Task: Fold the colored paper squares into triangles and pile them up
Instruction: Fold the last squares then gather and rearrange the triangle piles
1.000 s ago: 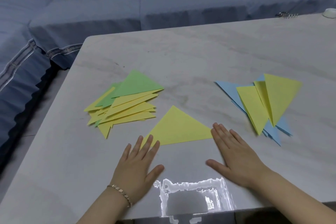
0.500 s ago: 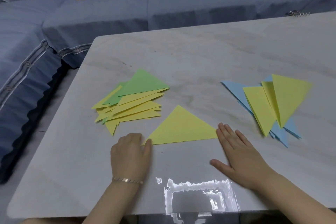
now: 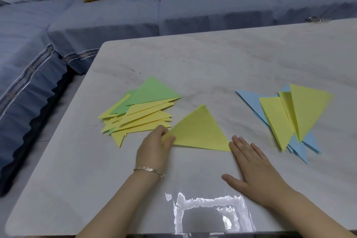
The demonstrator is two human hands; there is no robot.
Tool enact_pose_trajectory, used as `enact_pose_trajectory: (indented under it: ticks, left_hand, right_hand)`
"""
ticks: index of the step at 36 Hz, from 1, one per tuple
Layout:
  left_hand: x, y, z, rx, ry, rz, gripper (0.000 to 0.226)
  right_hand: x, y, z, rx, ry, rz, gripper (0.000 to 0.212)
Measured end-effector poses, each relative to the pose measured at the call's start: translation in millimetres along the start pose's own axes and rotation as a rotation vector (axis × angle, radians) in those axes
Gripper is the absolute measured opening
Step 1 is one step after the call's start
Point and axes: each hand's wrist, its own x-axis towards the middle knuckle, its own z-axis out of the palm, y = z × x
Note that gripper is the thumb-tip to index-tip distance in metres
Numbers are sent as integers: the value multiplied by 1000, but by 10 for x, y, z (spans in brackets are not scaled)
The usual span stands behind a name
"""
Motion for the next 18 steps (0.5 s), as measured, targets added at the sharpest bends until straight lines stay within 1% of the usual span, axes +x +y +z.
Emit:
enact_pose_trajectory:
  ticks: [2, 4, 5, 7, 10, 12, 13, 14, 16, 18]
  left_hand:
    - [128, -11, -149, -8, 78, 27, 13]
    - [358, -51, -330, -53, 139, 27, 13]
    - [493, -88, -423, -69, 154, 15, 12]
    - [752, -199, -599, -27, 160, -40, 13]
    - [1021, -411, -788, 82, 126, -167, 31]
    - [1109, -514, -805, 299, 120, -213, 48]
    - [1127, -540, -783, 424, 129, -198, 54]
    - [1133, -544, -739, 502, 145, -148, 55]
    - [1108, -518, -592, 530, 134, 9, 48]
    - [1029, -462, -389, 512, 48, 146, 41]
  right_hand:
    - [15, -9, -51, 49, -26, 16, 83]
    - [31, -17, -110, 106, -58, 16, 92]
    - [33, -14, -124, 107, -33, -4, 98]
    - [20, -25, -176, 110, -85, -6, 100]
    - [23, -49, -208, 86, -114, 9, 101]
    - [21, -67, -227, 87, -114, 17, 102]
    - [23, -73, -232, 86, -121, 20, 103]
    - [27, -87, -253, 90, -130, 16, 103]
    - [41, -111, -291, 105, -143, 13, 104]
    - [53, -133, -312, 125, -138, 13, 102]
